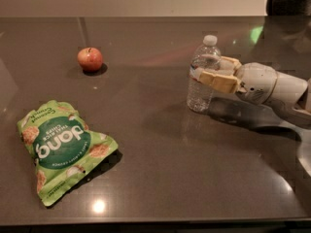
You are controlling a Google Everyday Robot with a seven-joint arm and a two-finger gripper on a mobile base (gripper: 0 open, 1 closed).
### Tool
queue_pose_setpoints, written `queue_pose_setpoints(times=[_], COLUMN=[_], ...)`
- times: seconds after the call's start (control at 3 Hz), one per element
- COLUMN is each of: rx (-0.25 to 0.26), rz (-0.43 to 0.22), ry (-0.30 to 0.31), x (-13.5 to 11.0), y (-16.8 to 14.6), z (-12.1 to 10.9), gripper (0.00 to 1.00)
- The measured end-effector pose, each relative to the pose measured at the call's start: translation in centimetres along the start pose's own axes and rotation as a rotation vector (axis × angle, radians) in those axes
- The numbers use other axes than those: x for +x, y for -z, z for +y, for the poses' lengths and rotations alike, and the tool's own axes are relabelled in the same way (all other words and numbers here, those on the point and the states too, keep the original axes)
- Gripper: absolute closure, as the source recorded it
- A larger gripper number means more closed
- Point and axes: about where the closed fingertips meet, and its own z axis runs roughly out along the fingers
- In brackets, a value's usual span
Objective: Place water bottle upright
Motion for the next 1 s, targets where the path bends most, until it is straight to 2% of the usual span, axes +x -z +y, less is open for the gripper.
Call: queue_pose_setpoints(times=[0.67, 1.0], rx=[-0.01, -0.015], rz=[0.001, 0.001], ry=[0.011, 0.011], x=[0.07, 0.01], y=[-0.03, -0.27], z=[0.1, 0.21], gripper=[0.12, 0.0])
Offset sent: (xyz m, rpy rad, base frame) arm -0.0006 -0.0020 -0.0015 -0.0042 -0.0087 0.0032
